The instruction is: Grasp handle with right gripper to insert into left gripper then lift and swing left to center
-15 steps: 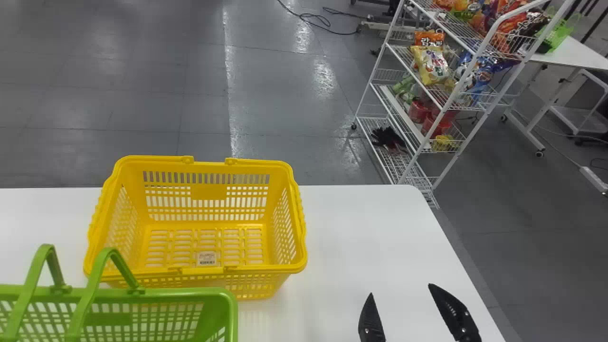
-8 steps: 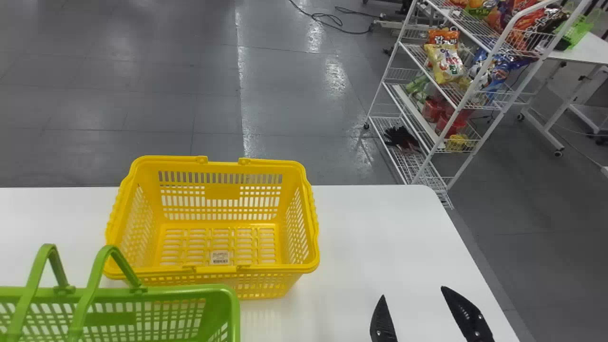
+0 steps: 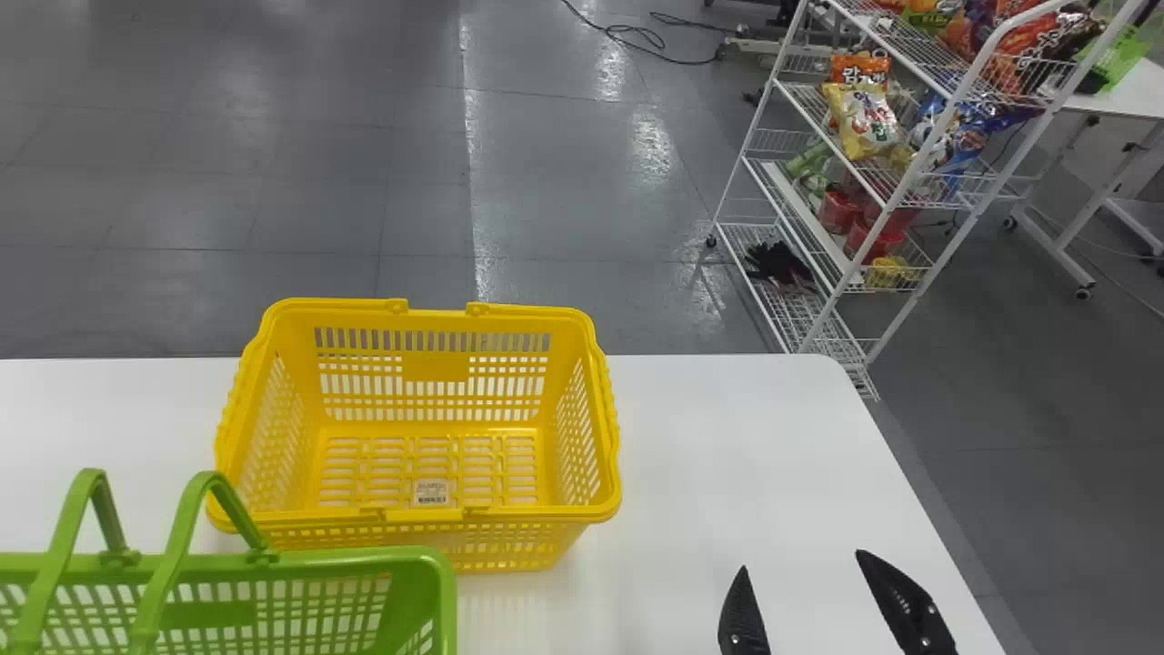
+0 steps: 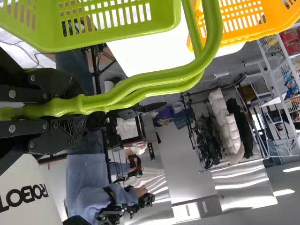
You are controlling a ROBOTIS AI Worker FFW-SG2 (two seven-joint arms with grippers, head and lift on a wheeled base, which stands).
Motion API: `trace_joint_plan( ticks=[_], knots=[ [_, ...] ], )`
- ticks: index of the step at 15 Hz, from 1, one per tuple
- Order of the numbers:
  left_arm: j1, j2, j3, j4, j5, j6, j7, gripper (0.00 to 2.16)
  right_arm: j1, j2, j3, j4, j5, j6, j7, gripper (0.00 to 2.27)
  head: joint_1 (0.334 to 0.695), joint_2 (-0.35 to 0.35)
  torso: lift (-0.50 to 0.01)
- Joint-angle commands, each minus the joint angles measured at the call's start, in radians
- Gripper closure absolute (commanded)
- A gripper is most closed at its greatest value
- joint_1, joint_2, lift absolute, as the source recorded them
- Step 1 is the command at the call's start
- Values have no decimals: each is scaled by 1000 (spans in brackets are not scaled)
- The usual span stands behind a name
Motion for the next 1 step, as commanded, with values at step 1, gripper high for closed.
trace_joint_plan(
  ticks=[1],
  knots=[
    [0,0,2,0,2,1,0,1970,0,0,2,0,0,-1,0,46,695,-219,-93]
  ],
)
